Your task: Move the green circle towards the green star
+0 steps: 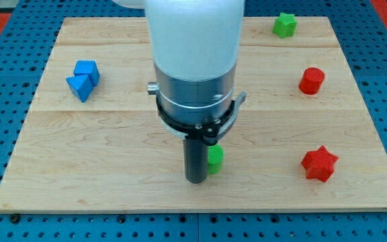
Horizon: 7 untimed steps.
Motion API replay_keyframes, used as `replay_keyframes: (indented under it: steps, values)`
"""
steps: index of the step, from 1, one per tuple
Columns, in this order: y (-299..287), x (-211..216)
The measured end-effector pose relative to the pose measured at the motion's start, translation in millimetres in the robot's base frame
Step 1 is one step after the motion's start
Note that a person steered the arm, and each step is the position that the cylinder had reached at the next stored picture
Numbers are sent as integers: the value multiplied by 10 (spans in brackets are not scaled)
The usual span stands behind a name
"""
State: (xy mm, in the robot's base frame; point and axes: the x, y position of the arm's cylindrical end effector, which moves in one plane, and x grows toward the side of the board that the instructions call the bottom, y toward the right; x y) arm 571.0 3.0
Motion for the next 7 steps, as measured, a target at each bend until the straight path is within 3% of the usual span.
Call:
replay_keyframes:
  steps: [2, 7]
  values:
    - [45, -1]
    - [648, -691]
